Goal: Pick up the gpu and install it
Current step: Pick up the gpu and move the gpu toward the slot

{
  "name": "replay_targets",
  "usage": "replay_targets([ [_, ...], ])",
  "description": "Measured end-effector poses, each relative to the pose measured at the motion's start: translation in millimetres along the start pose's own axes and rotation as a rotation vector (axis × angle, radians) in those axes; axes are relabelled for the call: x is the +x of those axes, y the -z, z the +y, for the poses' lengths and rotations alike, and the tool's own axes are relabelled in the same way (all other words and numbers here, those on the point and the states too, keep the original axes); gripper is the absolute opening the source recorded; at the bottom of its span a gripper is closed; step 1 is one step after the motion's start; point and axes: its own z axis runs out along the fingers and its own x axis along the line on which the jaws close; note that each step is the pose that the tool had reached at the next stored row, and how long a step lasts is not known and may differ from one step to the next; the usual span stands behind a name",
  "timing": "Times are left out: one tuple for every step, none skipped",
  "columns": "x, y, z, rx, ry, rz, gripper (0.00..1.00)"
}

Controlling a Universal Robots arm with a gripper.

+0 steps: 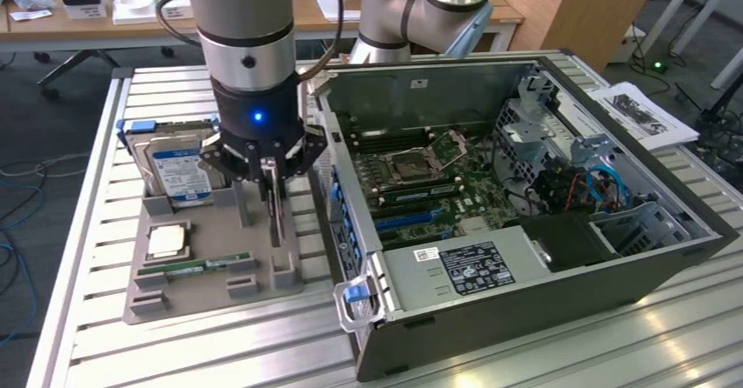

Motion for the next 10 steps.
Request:
replay_targets([
  [-0.1, 3.0, 0.1, 0.0000, 0.001, 0.0001, 0.27],
  [-0.1, 6.2, 0.3, -0.0001, 0.002, 0.0002, 0.27],
  [-0.2, 9.3, 0.5, -0.0001, 0.003, 0.0002, 0.27],
  [-0.3, 12.4, 0.6, -0.0001, 0.004, 0.0002, 0.27],
  [-0.4, 15.7, 0.7, -0.0002, 0.006, 0.0003, 0.27],
  [-0.4, 18.6, 0.9, -0.0002, 0.007, 0.0002, 0.27],
  [-0.5, 21.5, 1.0, -0.0003, 0.007, 0.0001, 0.27],
  [-0.6, 24.5, 1.1, -0.0003, 0.008, 0.0001, 0.27],
  [-0.7, 27.3, 1.3, -0.0004, 0.009, -0.0002, 0.27],
  [-0.8, 30.4, 1.4, -0.0003, 0.009, -0.0003, 0.27],
])
